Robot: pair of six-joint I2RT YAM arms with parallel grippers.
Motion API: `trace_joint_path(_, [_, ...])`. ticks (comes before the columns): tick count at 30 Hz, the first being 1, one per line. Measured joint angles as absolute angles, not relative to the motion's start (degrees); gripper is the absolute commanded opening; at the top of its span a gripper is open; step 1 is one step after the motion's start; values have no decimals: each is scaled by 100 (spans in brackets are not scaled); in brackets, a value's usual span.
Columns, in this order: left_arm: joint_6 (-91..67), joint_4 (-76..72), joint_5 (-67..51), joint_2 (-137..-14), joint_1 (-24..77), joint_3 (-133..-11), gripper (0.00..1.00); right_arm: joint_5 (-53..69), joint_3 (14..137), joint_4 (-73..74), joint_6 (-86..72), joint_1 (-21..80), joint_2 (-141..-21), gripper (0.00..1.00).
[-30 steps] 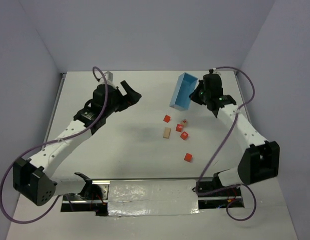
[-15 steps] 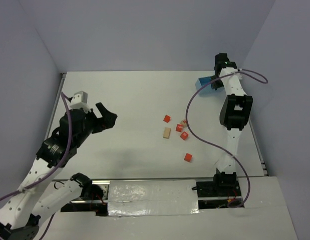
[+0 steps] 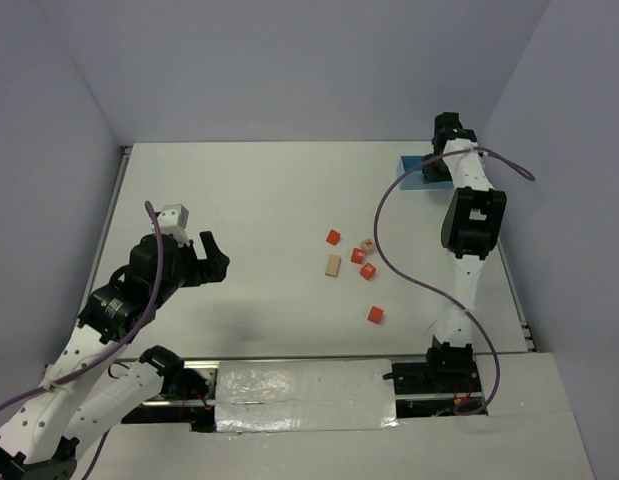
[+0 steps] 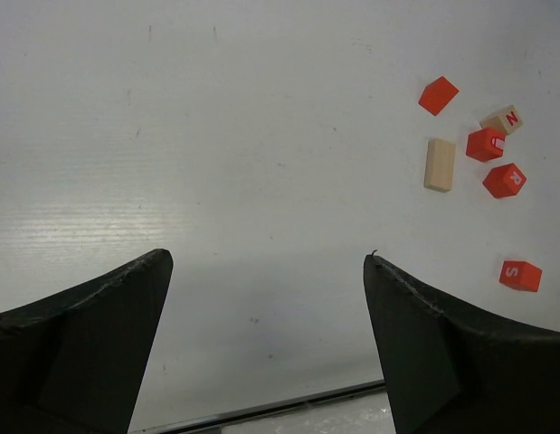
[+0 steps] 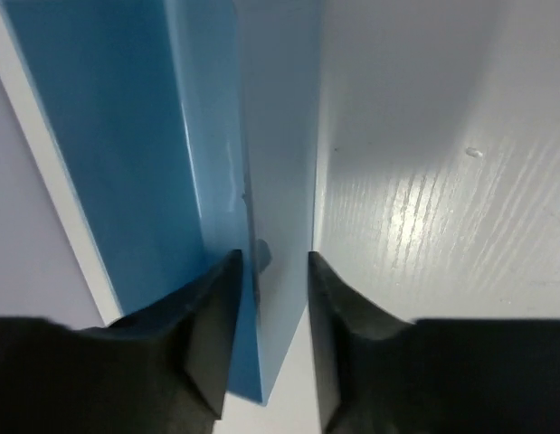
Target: Build the wood block tower
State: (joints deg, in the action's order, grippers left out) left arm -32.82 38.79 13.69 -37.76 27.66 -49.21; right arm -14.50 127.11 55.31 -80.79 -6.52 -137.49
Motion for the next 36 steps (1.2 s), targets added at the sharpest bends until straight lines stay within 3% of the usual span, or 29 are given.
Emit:
trace_joint_path(2, [-3275, 3874, 1356, -3789, 2766, -4917, 100, -1365, 12606, 5439, -8036, -635, -13749, 62])
trace_joint_path(3, [-3273, 3874, 1352, -3789, 2766, -4912, 100, -1323, 12604, 5441, -8044, -628, -13751, 64])
trace_joint_path(4, [-3273, 3868, 1341, -3778, 2766, -4906, 100, -1297, 12626, 5448, -7994, -624, -13751, 89])
trace_joint_path(5, [-3273, 3861, 1337, -3763, 2766, -4897, 100, -1271, 12687, 5443, -7990, -624, -13749, 96])
trace_joint_path(7, [-3273, 3850, 1321, -3736, 2766, -4888, 99, -1238, 12798, 5371, -7861, -626, -13743, 100])
trace_joint_path(14, [-3284, 3854, 1350, -3726, 2764, -4884, 100, -1109, 12429, 4829, -7085, -591, -12827, 100])
trace_joint_path(19, [-3306, 3913, 1726, -3861, 2698, -4899, 99, -832, 11498, 4263, -5472, -266, -11002, 98])
trace_joint_path(23, [-3291, 4182, 2255, -4355, 2670, -5183, 99, -1450, 9944, 4029, -4320, 1236, -9264, 100])
trace_joint_path(27, [-3286, 4230, 2530, -4523, 2650, -5170, 100, -1839, 7406, 3835, -4073, 3159, -7693, 99])
trace_joint_path(31, [-3271, 4230, 2558, -4372, 2620, -5162, 100, -2126, 5581, 4027, -4338, 3778, -6593, 95])
trace_joint_path(36, [-3205, 4215, 2547, -4283, 2611, -5148, 99, -2429, 5269, 4307, -4779, 4136, -6331, 94])
